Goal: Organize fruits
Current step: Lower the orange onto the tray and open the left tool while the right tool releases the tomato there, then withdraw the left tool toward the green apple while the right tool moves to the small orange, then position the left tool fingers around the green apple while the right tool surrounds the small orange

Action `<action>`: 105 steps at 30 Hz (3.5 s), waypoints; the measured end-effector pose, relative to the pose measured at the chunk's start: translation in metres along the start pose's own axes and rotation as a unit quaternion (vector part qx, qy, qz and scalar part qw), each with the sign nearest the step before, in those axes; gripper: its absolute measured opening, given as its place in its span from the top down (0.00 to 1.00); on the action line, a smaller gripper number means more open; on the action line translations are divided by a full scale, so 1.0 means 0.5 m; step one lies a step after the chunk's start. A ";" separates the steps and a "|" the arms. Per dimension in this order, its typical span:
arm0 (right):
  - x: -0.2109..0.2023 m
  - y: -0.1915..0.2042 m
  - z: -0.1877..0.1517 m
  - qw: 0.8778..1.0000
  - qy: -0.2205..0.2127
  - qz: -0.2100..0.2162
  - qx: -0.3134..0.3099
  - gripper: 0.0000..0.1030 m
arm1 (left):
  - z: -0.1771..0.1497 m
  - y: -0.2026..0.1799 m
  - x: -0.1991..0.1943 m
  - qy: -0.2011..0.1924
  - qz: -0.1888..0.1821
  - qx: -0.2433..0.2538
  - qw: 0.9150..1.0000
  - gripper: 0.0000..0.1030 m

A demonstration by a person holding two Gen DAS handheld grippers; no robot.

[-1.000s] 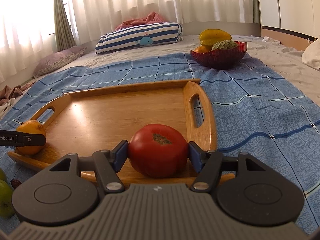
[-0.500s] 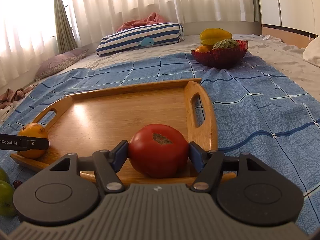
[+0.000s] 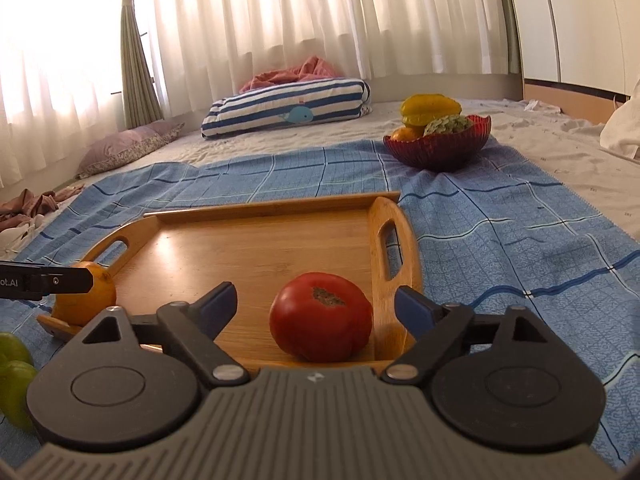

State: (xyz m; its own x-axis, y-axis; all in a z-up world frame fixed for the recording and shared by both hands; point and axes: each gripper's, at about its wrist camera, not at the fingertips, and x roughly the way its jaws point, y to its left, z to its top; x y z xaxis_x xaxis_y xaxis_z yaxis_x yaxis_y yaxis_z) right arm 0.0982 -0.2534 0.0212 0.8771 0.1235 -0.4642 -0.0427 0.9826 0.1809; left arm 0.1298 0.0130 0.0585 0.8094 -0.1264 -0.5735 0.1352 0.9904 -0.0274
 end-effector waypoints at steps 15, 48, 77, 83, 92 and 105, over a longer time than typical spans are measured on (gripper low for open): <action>-0.063 0.028 -0.059 0.998 -0.062 -0.004 -0.030 0.00 | -0.067 -0.018 -0.073 -0.035 -0.008 -0.021 0.999 0.07; -0.086 0.032 -0.138 0.998 -0.058 -0.017 -0.027 0.00 | -0.179 -0.045 -0.143 -0.085 0.011 0.000 0.996 0.07; -0.091 0.042 -0.154 0.998 -0.049 -0.018 -0.033 0.00 | -0.238 -0.052 -0.178 -0.065 0.027 -0.002 0.997 0.25; -0.089 0.039 -0.154 0.998 -0.047 -0.016 -0.030 0.00 | -0.242 -0.053 -0.180 -0.073 0.036 -0.008 0.997 0.33; -0.087 0.039 -0.153 0.998 -0.047 -0.017 -0.030 0.00 | -0.251 -0.061 -0.205 -0.092 0.029 -0.004 0.995 0.43; -0.087 0.039 -0.153 0.998 -0.047 -0.017 -0.030 0.00 | -0.274 -0.094 -0.240 -0.114 0.000 0.029 0.993 0.44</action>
State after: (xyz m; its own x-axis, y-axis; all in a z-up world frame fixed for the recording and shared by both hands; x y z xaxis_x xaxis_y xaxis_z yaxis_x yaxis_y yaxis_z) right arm 0.0227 -0.2289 -0.0214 0.9195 0.0784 -0.3852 -0.0376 0.9930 0.1123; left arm -0.0519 -0.0109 0.0166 0.9170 -0.1419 -0.3728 0.1623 0.9864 0.0238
